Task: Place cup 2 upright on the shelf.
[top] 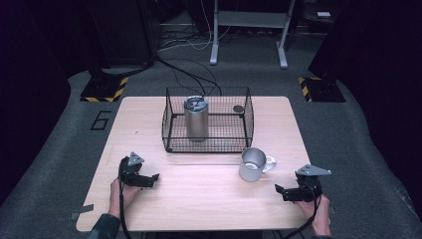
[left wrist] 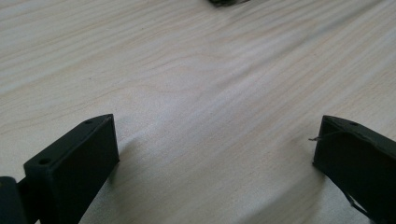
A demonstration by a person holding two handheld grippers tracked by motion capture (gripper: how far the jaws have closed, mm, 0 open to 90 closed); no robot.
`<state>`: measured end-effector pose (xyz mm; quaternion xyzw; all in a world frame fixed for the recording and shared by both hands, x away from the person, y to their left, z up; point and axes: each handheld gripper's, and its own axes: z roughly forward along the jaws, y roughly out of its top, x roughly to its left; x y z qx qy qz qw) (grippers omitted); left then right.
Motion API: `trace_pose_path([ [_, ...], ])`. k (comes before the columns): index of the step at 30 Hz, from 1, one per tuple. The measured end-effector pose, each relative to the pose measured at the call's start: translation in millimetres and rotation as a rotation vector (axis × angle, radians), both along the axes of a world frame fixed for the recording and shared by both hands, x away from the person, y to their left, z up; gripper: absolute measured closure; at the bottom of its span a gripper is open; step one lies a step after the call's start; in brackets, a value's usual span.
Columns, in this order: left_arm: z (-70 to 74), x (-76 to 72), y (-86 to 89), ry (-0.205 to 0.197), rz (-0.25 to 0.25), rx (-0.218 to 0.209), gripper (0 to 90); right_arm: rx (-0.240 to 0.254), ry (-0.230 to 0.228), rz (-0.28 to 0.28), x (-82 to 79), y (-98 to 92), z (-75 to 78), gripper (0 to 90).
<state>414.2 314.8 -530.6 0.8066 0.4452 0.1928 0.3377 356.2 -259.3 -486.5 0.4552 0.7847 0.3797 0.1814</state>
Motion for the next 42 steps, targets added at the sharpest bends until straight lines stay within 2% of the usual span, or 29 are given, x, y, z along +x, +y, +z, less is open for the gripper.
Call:
trace_pose_path([
  [5, 0.1, 0.0, 0.2, 0.001, -0.002, 0.003, 0.0, 0.003, -0.036, 0.048, -2.6, 10.2, 20.3, 0.0],
  [9, 0.1, 0.0, 0.1, 0.0, -0.002, 0.001, 0.0, 0.004, -0.046, 0.092, -0.3, 21.0, 33.9, 0.0],
  [10, 0.0, 0.0, 0.1, 0.0, -0.002, 0.001, 0.0, -0.002, -0.057, 0.106, 1.8, 24.5, 37.1, 0.0],
  [18, 0.1, 0.0, 0.2, 0.0, -0.003, 0.002, 0.0, -0.032, -0.055, 0.165, 22.8, 47.9, 50.5, 0.0],
  [26, -0.1, 0.0, -0.1, -0.001, 0.0, -0.001, 0.0, -0.041, -0.047, 0.205, 43.3, 68.7, 54.7, 0.0],
  [32, 0.2, 0.1, 0.4, 0.001, -0.006, 0.006, 0.0, -0.047, -0.02, 0.226, 58.3, 79.0, 52.2, 0.0],
  [37, 0.3, 0.1, 0.5, 0.001, -0.006, 0.006, 0.0, -0.085, -0.003, 0.241, 66.2, 89.8, 49.0, 0.0],
  [42, 0.2, 0.0, 0.3, 0.001, -0.004, 0.004, 0.0, -0.091, 0.01, 0.244, 70.7, 95.0, 45.4, 0.0],
])
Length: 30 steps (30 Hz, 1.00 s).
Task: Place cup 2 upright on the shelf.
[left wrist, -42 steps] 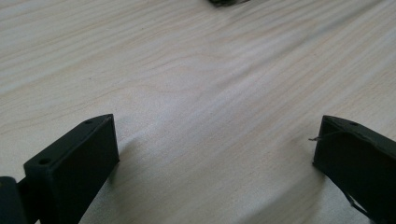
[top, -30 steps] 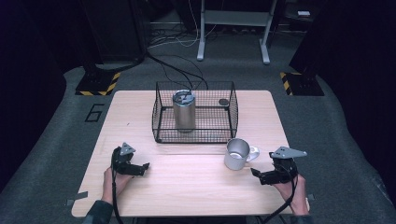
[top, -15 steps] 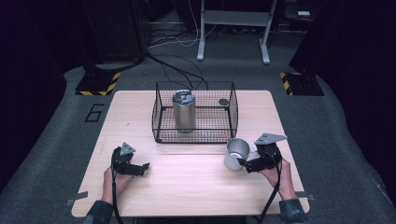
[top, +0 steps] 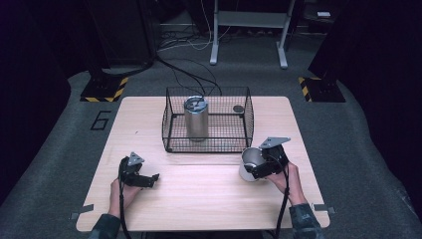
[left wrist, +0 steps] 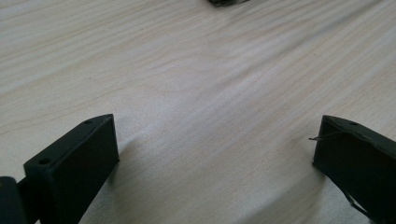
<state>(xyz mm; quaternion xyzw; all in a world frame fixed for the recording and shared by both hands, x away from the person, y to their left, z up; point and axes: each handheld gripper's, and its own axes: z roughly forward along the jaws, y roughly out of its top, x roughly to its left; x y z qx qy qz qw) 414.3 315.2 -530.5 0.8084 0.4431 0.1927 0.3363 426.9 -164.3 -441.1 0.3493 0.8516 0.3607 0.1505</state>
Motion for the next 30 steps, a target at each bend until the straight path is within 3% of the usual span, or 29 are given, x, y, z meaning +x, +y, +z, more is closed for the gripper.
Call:
trace_pose_path([
  [9, 0.0, 0.0, 0.0, 0.0, 0.0, 0.0, 0.0, -0.031, 0.007, -0.02, 2.4, 6.1, -6.2, 4.6],
  [23, 0.0, -0.1, 0.0, -0.002, -0.001, 0.001, 0.0, -0.032, 0.003, -0.034, 0.4, 6.5, -6.5, 5.7],
  [30, -0.1, -0.1, -1.1, -0.003, 0.002, -0.001, 0.0, -0.021, 0.002, -0.016, -1.7, 6.8, -5.0, 5.8],
])
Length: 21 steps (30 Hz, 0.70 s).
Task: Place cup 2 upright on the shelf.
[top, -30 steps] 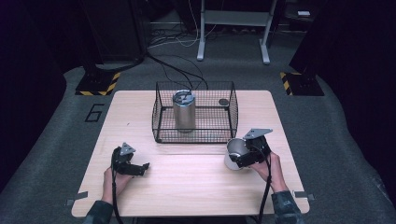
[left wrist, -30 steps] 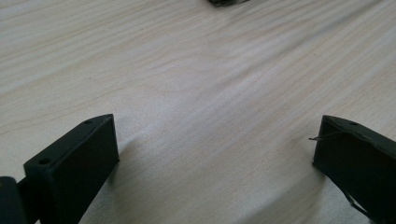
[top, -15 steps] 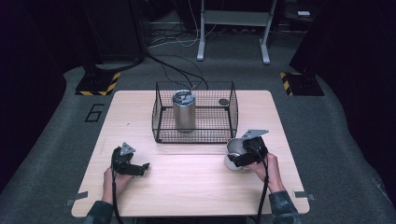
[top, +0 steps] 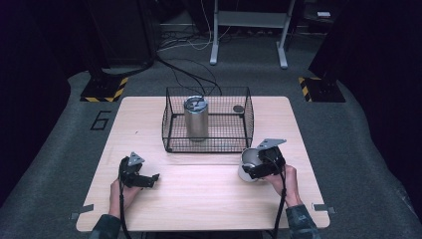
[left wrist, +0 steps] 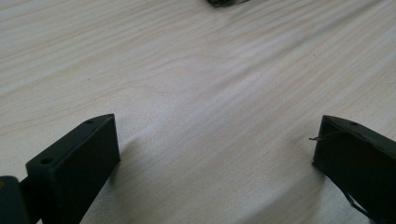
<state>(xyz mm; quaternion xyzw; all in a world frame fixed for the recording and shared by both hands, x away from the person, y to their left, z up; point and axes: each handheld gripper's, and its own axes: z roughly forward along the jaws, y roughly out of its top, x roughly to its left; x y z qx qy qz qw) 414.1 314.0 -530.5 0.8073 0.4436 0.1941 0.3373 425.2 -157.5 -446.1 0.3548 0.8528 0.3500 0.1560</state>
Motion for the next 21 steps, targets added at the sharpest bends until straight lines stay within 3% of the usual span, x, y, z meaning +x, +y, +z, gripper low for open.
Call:
trace_pose_path([
  [7, 0.4, 0.8, -0.6, 0.002, -0.01, 0.007, 0.0, 0.012, -0.005, -0.002, -4.5, -0.7, 9.7, 5.8],
  [9, 0.4, 0.8, -0.7, 0.003, -0.012, 0.011, 0.0, 0.015, -0.026, 0.005, -4.7, 0.1, 11.6, 5.8],
  [10, 0.2, 0.8, -1.0, -0.001, -0.009, 0.011, 0.0, 0.003, -0.011, 0.006, -6.4, 0.5, 14.8, 5.8],
  [21, 0.5, 1.0, -0.8, 0.004, -0.012, 0.011, 0.1, -0.004, -0.025, 0.031, -8.7, 5.7, 31.8, 5.8],
])
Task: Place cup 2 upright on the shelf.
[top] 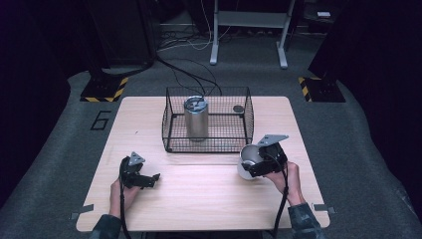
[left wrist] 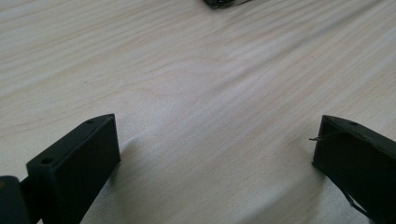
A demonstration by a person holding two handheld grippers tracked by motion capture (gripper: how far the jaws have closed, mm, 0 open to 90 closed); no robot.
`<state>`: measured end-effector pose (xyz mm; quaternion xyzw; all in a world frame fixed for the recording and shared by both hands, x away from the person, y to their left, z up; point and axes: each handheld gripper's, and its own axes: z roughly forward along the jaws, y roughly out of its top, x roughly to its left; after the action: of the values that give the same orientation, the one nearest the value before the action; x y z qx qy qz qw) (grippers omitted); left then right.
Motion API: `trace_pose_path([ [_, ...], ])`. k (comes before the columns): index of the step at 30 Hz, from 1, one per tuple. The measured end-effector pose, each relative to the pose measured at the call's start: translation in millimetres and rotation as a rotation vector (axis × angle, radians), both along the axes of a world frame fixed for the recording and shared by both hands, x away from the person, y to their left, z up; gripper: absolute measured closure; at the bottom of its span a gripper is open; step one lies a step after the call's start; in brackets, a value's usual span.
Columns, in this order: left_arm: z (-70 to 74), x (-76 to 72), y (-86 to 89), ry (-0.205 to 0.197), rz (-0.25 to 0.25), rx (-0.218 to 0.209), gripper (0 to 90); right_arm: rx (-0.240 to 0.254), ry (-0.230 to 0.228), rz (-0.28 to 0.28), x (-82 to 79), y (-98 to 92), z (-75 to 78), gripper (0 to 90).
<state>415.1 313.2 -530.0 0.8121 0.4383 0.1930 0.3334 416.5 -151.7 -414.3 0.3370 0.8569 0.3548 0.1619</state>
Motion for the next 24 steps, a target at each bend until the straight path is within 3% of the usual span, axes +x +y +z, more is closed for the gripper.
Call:
trace_pose_path([
  [20, 0.0, 0.0, -0.1, -0.001, 0.001, 0.001, 0.2, -0.002, -0.029, 0.037, -2.2, 10.9, 26.2, 5.8],
  [24, 0.0, 0.1, 0.0, -0.001, 0.0, 0.002, 0.2, -0.005, -0.017, 0.039, -2.8, 13.5, 32.7, 5.8],
])
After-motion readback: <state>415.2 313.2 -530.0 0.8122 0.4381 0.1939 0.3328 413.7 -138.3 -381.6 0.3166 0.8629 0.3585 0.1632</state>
